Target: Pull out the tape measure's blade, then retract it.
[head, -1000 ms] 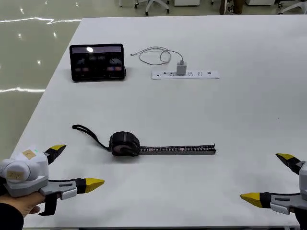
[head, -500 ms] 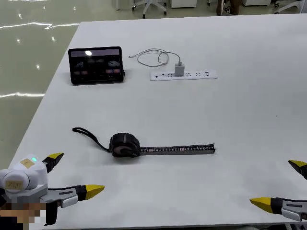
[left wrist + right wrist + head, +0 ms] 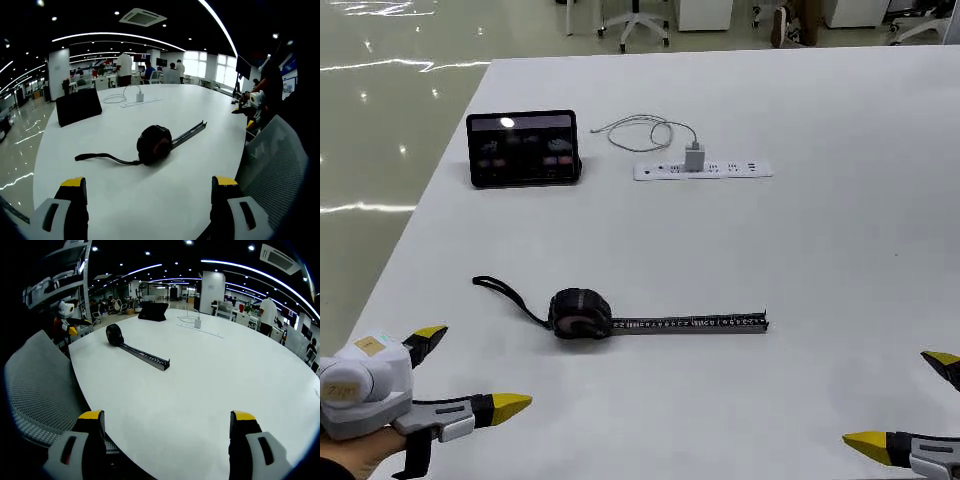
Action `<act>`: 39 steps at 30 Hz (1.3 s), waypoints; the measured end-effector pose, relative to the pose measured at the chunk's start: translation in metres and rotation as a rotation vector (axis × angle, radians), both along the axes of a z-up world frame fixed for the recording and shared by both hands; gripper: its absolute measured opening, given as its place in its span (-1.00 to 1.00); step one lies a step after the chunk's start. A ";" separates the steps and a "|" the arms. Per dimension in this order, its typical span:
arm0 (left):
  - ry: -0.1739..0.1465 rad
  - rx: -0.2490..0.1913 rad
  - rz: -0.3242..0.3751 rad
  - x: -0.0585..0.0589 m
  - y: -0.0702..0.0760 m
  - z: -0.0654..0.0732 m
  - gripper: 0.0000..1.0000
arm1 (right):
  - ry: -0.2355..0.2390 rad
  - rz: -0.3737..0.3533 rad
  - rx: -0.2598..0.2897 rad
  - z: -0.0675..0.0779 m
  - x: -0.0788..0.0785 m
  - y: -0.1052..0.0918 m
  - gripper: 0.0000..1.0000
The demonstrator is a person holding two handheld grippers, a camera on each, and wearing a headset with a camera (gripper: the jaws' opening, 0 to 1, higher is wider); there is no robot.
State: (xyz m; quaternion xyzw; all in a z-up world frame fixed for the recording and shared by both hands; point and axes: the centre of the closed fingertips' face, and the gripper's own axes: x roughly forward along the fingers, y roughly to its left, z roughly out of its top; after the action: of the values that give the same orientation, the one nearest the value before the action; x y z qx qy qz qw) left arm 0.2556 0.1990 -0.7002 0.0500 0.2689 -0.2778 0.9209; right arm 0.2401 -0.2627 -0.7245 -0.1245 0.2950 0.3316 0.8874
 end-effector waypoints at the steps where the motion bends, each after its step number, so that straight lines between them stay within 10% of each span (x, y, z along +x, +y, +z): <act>1: 0.002 0.002 -0.001 0.000 0.000 0.000 1.00 | -0.001 0.005 -0.005 0.000 0.000 0.000 1.00; 21: -0.011 -0.001 0.024 0.024 -0.021 0.016 1.00 | -0.013 0.011 -0.018 0.007 0.003 -0.003 1.00; 26: 0.056 -0.014 0.060 0.027 -0.027 0.005 1.00 | -0.020 0.041 -0.036 0.009 0.009 0.002 1.00; 39: 0.026 0.001 0.112 0.044 -0.054 0.006 1.00 | -0.030 0.133 -0.073 0.021 0.029 0.020 1.00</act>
State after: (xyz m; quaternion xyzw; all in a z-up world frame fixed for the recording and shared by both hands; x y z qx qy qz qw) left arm 0.2993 0.1454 -0.6939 0.0316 0.2834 -0.2265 0.9313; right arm 0.2690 -0.2427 -0.7034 -0.1809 0.2848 0.3769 0.8626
